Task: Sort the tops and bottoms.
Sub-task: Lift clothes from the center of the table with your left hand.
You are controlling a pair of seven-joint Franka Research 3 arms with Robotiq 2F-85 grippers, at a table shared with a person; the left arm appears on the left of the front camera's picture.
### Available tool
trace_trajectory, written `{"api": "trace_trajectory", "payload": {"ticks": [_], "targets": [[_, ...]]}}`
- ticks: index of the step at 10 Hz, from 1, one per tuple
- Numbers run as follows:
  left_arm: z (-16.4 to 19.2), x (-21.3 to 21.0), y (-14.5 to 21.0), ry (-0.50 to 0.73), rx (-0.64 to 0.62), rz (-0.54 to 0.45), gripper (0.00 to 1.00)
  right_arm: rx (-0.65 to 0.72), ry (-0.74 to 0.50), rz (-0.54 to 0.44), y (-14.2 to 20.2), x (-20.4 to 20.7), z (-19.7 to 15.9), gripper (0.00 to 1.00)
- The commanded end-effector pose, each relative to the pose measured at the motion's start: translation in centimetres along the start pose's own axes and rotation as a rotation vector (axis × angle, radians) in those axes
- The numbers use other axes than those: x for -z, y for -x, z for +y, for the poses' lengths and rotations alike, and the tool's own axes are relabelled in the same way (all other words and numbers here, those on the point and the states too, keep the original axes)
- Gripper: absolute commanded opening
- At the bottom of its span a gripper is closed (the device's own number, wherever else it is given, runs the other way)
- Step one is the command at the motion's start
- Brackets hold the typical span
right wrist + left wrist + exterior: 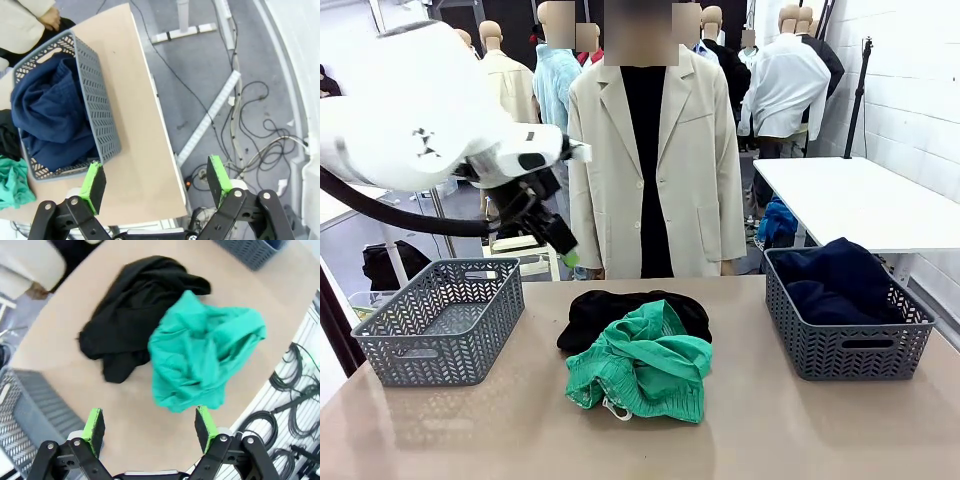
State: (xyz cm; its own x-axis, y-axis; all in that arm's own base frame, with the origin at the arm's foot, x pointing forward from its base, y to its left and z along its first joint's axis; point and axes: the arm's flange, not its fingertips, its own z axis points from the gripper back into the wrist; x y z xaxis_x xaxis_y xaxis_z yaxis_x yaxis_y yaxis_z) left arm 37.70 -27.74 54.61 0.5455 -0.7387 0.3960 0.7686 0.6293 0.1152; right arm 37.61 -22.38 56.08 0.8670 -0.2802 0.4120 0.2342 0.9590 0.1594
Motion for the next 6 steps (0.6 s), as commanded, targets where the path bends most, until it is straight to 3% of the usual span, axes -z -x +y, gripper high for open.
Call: {"api": "trace_trajectory", "payload": {"ticks": [1,3,6], "targets": [[-0.9,3.0,-2.1,0.051,0.088,0.049,0.94,-0.006,0.022,0.010,0.2,-0.1,-0.1,1.00],[-1.8,8.7,-3.3,0.058,0.100,0.148,0.94,-0.006,0.022,0.010,0.2,-0.1,-0.1,1.00],[-3.1,12.2,-2.7,0.081,0.131,0.176,0.94,-0.006,0.022,0.010,0.2,-0.1,-0.1,1.00]]}}
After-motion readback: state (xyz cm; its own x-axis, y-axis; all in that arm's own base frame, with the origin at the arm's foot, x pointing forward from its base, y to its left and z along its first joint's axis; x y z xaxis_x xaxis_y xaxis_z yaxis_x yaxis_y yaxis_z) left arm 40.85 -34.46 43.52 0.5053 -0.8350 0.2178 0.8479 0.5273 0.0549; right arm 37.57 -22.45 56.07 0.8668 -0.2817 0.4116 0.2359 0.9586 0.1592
